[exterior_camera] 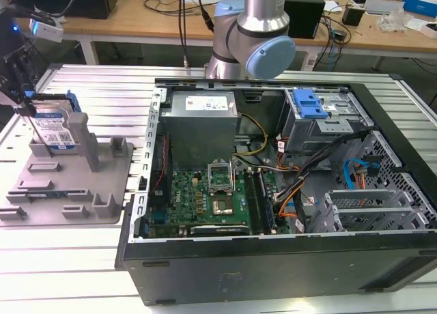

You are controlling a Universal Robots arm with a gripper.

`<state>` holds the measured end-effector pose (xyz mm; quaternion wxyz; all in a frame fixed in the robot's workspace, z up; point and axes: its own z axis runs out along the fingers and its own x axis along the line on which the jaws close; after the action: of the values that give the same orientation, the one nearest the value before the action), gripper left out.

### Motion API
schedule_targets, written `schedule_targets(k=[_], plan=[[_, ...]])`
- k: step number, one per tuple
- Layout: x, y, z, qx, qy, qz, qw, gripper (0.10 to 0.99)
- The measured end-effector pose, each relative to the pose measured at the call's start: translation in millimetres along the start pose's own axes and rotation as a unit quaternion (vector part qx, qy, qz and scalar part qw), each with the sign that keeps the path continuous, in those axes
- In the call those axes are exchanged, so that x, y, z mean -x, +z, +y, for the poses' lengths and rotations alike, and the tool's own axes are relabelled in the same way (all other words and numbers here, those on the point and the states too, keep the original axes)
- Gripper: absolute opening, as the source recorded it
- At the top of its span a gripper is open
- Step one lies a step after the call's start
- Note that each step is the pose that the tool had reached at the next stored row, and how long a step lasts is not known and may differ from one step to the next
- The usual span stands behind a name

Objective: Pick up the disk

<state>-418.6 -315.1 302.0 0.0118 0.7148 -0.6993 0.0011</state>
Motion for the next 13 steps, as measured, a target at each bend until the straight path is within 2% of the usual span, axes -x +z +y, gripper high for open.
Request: schedule_targets(k=[1,3,7,8,10,11,13], plan=[[0.0,-2.8,0.1,0.0,0.0,-0.0004,1.0,0.369],[-0.2,-14.1,0.3,-0.0002,0.0,-0.0014,1.0,0.369],[-0.5,-31.1,0.5,-0.0004,0.0,-0.0017,1.0,0.369],[-0.7,-39.4,0.7,-0.0003,0.0,-0.0017,1.0,0.369],[-0.9,-49.0,0.8,-0.0004,0.0,-0.0017,1.0,0.369],[-1.0,-59.2,1.0,-0.0003,0.0,-0.0017,1.0,0.369],[-1.2,-69.8,1.1,-0.0004,0.0,-0.0017,1.0,0.369]])
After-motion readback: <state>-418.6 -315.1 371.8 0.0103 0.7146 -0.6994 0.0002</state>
